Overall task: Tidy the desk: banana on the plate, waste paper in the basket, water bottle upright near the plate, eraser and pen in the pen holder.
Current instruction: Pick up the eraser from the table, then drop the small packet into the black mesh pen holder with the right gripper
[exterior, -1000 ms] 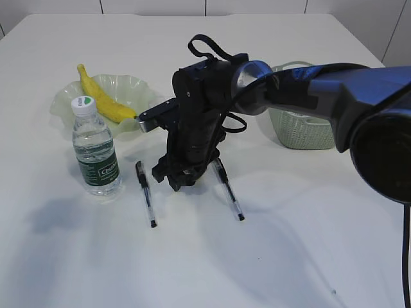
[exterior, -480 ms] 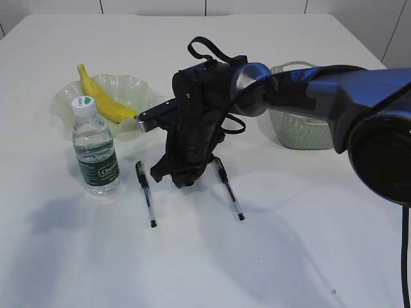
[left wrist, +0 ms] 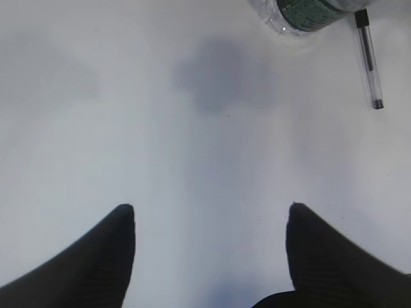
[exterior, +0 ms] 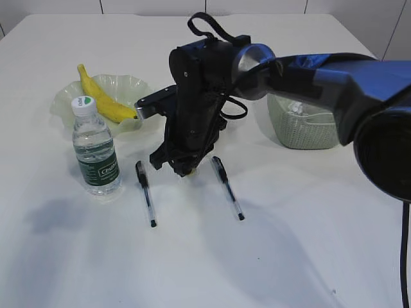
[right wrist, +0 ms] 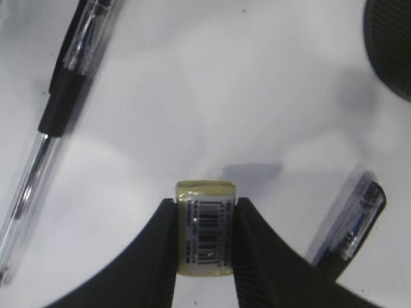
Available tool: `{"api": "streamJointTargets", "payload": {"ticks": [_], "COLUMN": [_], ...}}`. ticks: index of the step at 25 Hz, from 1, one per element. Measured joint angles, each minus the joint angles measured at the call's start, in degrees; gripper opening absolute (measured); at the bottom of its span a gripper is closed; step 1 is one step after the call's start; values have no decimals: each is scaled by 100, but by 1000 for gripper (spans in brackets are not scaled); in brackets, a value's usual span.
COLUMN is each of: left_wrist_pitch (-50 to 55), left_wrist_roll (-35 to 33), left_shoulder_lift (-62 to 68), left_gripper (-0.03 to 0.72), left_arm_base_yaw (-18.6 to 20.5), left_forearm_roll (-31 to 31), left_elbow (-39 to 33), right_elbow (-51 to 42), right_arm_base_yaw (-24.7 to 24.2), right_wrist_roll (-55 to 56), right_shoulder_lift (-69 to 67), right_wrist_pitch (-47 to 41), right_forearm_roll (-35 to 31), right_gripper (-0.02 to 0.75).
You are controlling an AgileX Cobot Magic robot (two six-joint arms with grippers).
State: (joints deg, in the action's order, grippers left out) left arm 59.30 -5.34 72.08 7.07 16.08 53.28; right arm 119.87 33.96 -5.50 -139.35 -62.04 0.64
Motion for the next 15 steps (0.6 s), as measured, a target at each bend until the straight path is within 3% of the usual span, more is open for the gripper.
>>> {"api": "streamJointTargets", "payload": {"ticks": [15], "left_wrist_pitch": [3], "left_wrist_roll": [0], "left_shoulder_lift": [0], "left_gripper": [513], "left_arm_base_yaw": [0], "left_forearm_roll": [-9], "left_elbow": [0], "right_elbow": [29], "right_arm_base_yaw": [-194], "right_wrist_roll": [0], "right_shoulder_lift": [1135], "right_wrist_pitch": [-480], "right_forearm_roll": [714], "right_gripper": [188]}}
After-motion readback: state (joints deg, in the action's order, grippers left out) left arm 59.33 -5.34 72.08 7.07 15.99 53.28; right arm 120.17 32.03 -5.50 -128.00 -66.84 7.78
